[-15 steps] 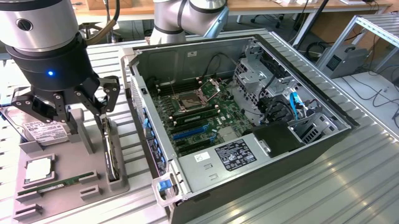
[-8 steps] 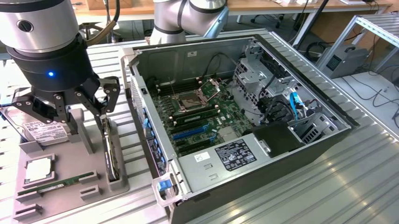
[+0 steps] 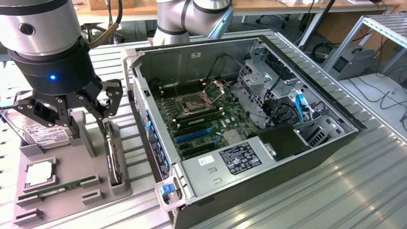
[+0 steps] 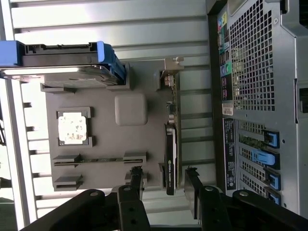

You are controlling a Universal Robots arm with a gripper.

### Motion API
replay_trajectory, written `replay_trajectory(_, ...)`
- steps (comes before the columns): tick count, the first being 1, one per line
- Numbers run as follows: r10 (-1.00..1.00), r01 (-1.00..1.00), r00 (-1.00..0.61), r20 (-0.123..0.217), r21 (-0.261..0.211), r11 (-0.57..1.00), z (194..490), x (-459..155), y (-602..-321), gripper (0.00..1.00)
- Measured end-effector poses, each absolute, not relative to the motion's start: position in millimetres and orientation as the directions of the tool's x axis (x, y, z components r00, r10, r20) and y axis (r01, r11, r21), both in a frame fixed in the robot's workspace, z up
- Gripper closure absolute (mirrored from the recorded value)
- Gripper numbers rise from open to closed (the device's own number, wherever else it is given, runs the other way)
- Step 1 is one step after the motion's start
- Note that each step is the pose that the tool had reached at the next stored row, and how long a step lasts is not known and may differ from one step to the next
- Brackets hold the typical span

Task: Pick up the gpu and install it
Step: 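Pick up the gpu and move the gpu toward the slot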

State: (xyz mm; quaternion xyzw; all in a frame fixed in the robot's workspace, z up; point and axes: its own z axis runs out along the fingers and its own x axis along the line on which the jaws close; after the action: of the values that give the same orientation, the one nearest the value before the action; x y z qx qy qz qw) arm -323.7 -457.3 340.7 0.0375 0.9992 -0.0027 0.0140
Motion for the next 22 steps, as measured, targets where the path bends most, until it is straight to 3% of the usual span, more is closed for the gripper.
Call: replay_trajectory(22, 0.075, 0.075, -0.997, -0.028, -0.004, 0.997, 330.5, -323.6, -457.3, 0.52)
